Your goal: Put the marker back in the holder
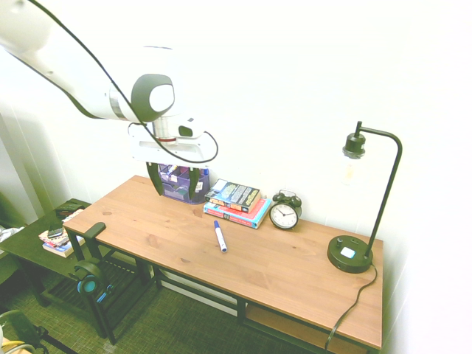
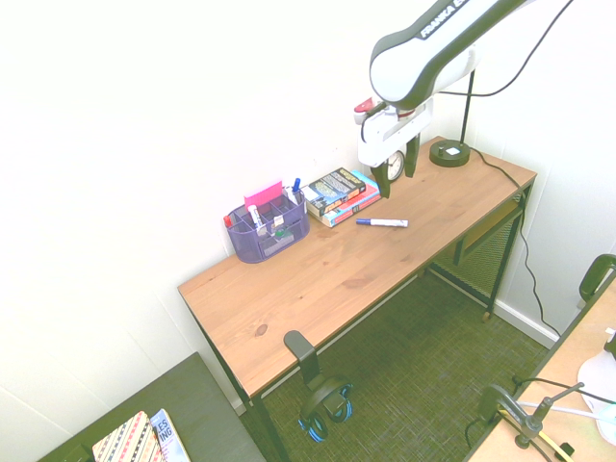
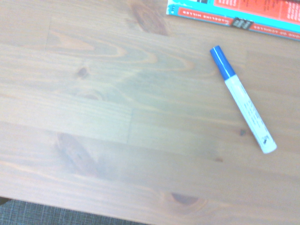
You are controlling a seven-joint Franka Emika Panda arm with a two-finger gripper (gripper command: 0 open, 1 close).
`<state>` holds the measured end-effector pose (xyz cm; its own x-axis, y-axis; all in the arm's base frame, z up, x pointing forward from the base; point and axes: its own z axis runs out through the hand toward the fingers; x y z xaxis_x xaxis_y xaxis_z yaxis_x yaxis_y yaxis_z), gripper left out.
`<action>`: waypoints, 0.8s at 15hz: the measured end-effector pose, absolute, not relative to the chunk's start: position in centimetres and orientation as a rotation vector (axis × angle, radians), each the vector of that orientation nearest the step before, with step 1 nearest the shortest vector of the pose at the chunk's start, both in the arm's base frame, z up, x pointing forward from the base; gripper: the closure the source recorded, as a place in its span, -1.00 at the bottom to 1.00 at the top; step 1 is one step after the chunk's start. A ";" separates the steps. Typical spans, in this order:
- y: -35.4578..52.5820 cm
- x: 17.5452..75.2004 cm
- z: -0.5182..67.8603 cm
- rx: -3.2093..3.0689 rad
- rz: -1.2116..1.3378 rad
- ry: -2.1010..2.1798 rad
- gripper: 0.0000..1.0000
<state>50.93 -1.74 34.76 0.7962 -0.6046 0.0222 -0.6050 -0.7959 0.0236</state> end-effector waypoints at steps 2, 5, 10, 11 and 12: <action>-3.1 53.2 33.2 2.957 -0.009 -0.961 -1.00; -3.9 55.0 29.5 2.966 -0.085 -0.891 -1.00; -4.9 57.4 26.2 3.003 -0.141 -0.844 -1.00; -5.4 57.8 26.0 3.004 -0.143 -0.847 -1.00; -5.9 58.3 25.5 2.998 -0.149 -0.854 -1.00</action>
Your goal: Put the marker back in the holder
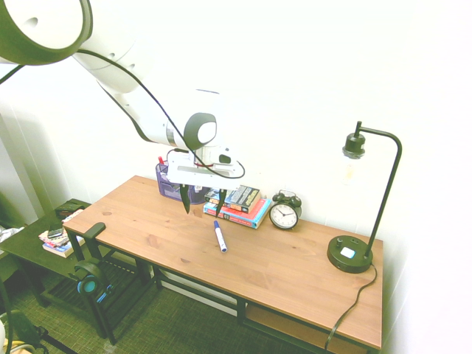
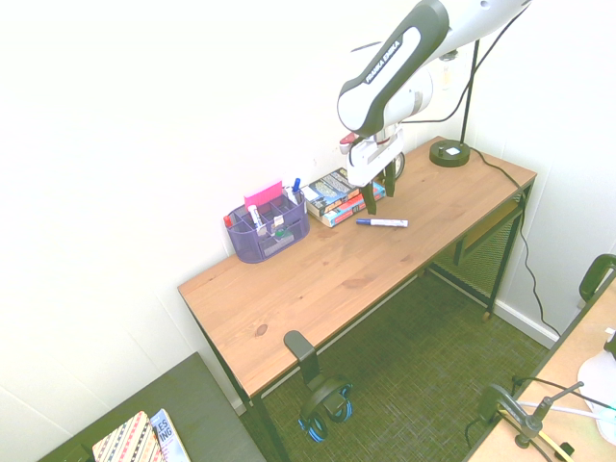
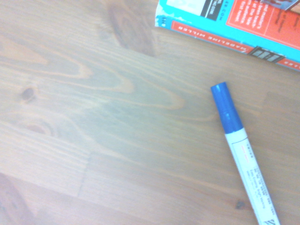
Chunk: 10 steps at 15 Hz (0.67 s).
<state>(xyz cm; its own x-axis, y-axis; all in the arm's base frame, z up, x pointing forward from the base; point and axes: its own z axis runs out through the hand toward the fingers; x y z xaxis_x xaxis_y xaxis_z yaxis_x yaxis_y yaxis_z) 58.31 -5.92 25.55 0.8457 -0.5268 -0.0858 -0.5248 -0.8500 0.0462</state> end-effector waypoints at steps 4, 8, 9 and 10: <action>-7.1 59.9 22.5 2.986 -0.194 -0.883 -1.00; -8.7 61.1 21.1 2.976 -0.220 -0.912 -1.00; -9.1 61.4 20.6 2.966 -0.225 -0.915 -1.00; -9.4 61.6 20.0 2.955 -0.231 -0.918 -1.00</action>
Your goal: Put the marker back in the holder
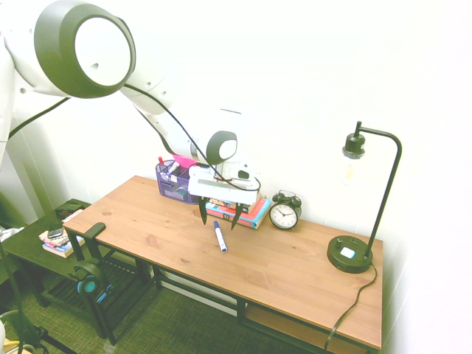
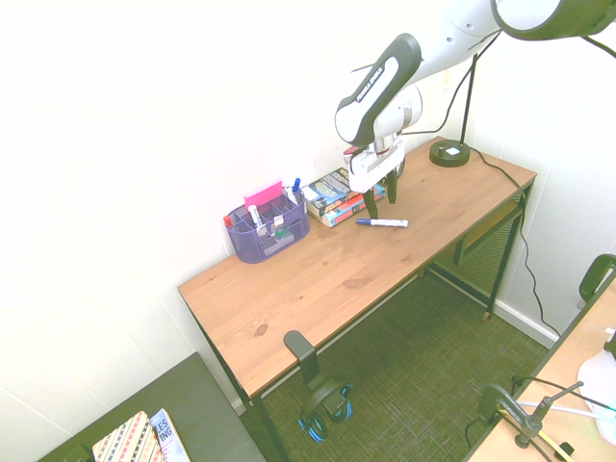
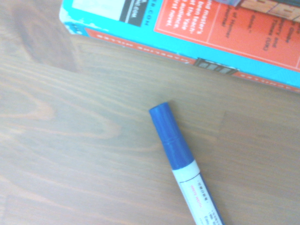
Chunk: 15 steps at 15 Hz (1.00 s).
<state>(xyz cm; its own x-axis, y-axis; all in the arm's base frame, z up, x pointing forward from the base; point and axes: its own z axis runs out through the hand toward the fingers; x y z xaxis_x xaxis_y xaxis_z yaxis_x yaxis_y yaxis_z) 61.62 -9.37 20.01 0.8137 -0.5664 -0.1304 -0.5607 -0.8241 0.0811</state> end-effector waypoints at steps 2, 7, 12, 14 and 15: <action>-9.7 61.8 18.5 2.934 -0.246 -0.918 -1.00; -9.9 61.9 17.5 2.870 -0.199 -0.859 1.00; -8.8 62.0 16.4 2.792 -0.163 -0.834 1.00; -9.0 62.0 16.4 2.787 -0.161 -0.837 1.00; -9.1 62.0 16.4 2.785 -0.161 -0.839 1.00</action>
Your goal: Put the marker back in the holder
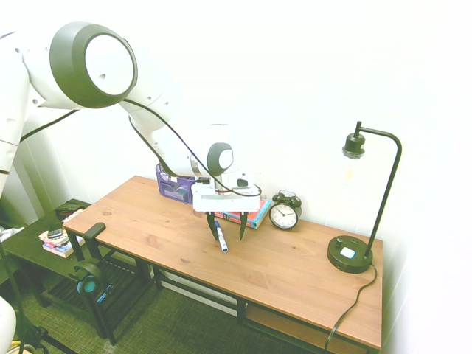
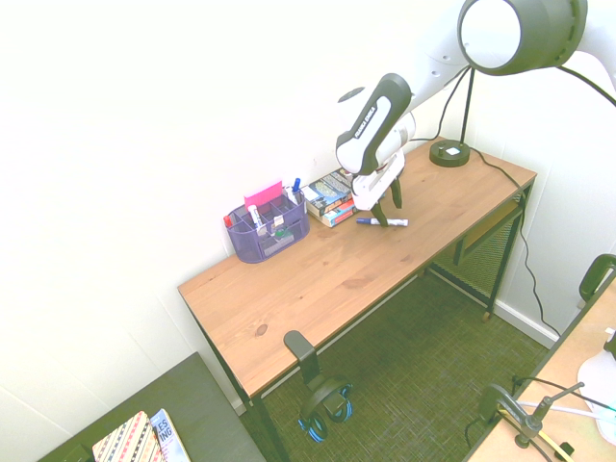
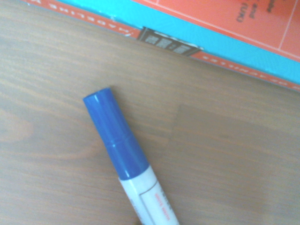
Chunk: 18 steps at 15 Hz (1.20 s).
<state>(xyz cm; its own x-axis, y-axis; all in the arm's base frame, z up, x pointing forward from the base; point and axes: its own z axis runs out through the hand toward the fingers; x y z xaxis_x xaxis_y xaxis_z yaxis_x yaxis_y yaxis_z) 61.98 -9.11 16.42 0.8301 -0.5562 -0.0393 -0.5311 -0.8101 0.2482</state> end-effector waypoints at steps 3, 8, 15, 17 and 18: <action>-9.2 61.9 16.4 2.781 -0.172 -0.841 1.00; -9.3 61.7 16.0 2.771 -0.205 -0.841 1.00; -9.1 62.3 15.7 2.760 -0.249 -0.841 1.00; -9.2 62.4 15.7 2.762 -0.243 -0.843 1.00; -9.2 62.4 15.8 2.765 -0.234 -0.843 1.00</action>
